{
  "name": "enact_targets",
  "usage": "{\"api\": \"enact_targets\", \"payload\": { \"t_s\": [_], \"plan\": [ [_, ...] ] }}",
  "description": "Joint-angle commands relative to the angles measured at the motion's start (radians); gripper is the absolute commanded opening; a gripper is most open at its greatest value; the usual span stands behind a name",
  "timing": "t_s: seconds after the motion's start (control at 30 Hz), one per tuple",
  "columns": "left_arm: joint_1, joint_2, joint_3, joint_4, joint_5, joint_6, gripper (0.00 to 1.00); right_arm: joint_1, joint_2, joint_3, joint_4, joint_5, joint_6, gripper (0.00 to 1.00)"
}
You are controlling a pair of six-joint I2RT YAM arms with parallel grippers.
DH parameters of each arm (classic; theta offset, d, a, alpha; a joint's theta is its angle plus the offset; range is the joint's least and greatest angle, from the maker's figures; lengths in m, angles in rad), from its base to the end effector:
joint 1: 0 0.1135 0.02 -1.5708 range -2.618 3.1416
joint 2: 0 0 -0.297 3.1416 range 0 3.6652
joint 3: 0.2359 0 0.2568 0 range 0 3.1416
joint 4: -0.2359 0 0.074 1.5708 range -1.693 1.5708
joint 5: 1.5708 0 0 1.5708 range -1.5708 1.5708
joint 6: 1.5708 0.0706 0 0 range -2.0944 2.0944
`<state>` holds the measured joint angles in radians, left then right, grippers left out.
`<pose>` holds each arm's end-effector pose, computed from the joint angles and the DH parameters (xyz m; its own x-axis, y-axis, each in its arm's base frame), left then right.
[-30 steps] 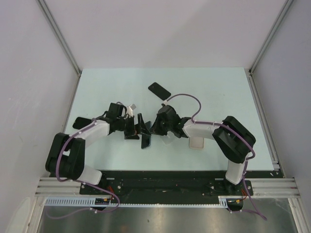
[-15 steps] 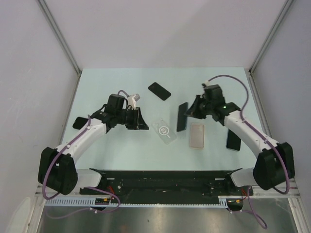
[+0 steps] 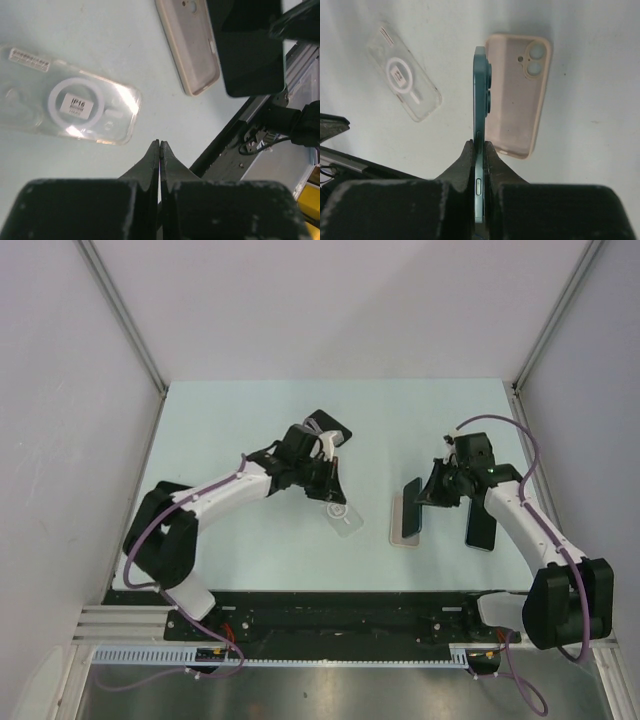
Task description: Put the phone into the phone case
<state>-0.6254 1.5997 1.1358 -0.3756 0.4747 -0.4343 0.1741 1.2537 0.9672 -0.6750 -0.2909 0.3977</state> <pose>0.2812 -0.2428 0.2505 -0.8706 0.1671 -0.4627 0.4430 0.6754 -0.5896 0.2574 0.0658 0.2666 -0.8715 0.2235 -0.4365 0.0108 0.8987 0.4385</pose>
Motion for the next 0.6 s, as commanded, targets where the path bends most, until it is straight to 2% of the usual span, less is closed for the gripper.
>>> {"api": "enact_targets", "payload": {
  "t_s": [0.0,0.2,0.37,0.57],
  "plan": [
    [-0.068,0.104,0.111,0.072,-0.045,-0.049,0.00,-0.024,0.012,-0.083,0.127,-0.079,-0.034,0.00],
    [-0.129,0.276,0.209,0.101,-0.050,-0.073,0.00,-0.041,0.036,-0.173,0.221,-0.059,-0.037,0.00],
    [-0.165,0.402,0.289,0.113,-0.059,-0.087,0.00,-0.088,0.078,-0.246,0.345,-0.123,-0.016,0.00],
    [-0.186,0.483,0.324,0.125,-0.048,-0.100,0.00,-0.104,0.096,-0.263,0.362,-0.143,-0.020,0.00]
  ]
}}
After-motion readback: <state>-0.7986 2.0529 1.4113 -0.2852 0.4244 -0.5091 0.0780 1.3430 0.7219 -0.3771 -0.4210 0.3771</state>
